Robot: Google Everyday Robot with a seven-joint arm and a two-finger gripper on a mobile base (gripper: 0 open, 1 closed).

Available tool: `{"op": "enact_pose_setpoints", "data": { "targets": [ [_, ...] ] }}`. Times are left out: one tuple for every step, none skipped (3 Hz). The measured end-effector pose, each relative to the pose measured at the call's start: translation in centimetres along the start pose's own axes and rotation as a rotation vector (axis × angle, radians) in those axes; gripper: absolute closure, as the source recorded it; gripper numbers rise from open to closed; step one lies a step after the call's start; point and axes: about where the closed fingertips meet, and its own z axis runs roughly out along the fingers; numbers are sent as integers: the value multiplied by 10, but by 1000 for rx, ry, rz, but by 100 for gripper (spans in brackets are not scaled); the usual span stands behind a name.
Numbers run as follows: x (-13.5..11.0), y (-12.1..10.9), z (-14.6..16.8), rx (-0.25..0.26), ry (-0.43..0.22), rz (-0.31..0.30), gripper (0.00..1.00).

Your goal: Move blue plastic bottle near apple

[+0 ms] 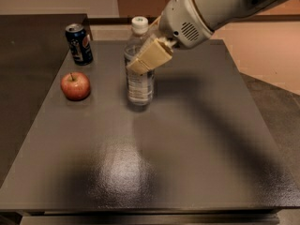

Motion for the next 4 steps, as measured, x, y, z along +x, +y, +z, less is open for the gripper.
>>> {"op": "enact_pose_setpoints", "data": {
  "targets": [
    [-24, 3, 23, -41, 0, -24, 100],
    [-35, 7, 48, -72, 9, -37, 100],
    [-40, 10, 71, -90, 22, -44, 100],
    [-43, 11, 89, -100, 26, -51, 100]
  ]
}}
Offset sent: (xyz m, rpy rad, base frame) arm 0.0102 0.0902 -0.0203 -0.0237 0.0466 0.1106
